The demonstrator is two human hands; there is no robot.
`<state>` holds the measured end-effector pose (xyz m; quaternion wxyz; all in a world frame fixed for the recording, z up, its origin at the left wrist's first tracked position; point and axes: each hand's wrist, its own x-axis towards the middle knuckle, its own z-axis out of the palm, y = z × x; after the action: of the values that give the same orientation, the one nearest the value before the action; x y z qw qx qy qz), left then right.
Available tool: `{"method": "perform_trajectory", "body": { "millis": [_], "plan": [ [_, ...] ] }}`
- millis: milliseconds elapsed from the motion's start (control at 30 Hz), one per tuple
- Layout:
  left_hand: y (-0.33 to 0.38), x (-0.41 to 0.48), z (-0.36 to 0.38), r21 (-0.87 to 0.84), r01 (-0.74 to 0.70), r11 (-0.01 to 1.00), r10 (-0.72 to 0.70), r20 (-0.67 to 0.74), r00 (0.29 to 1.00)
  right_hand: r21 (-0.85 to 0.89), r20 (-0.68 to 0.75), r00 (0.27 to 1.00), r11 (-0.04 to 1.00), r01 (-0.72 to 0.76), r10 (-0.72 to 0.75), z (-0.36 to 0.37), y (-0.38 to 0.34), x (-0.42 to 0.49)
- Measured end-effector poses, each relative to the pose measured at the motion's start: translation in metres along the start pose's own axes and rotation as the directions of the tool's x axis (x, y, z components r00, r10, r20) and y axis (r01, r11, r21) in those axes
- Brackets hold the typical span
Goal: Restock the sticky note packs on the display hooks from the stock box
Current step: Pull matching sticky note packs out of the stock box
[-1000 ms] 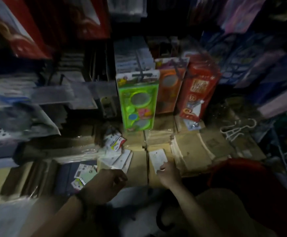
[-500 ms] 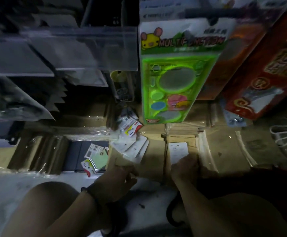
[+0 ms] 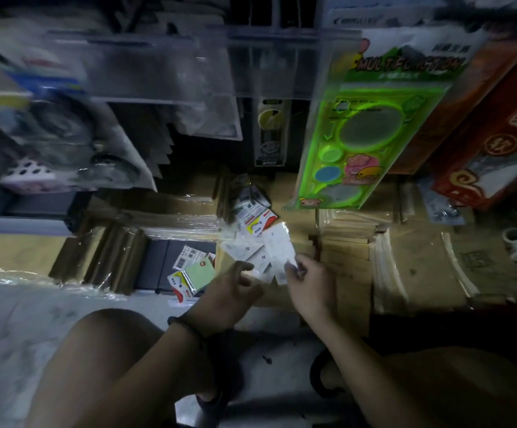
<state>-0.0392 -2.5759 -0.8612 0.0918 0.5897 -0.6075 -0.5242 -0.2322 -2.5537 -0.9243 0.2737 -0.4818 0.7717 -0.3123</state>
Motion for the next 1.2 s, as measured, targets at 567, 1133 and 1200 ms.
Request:
{"method": "perform_trajectory", "body": {
  "millis": [567,1133,1200],
  "plan": [
    [-0.035,-0.036,-0.063,-0.630,0.005,0.777,-0.245,-0.295,0.924,0.511,0.460,0.780,0.592,-0.624,0.425,0.113,-0.033,0.023],
    [-0.052,-0.037,-0.081,-0.508,0.063,0.859,-0.261,-0.329,0.907,0.533,0.177,0.851,0.679,-0.505,0.495,0.142,-0.018,0.026],
    [-0.045,-0.037,-0.079,-0.506,0.052,0.861,-0.239,-0.311,0.920,0.459,0.091,0.903,0.787,-0.412,0.419,0.124,-0.014,0.019]
  ]
}}
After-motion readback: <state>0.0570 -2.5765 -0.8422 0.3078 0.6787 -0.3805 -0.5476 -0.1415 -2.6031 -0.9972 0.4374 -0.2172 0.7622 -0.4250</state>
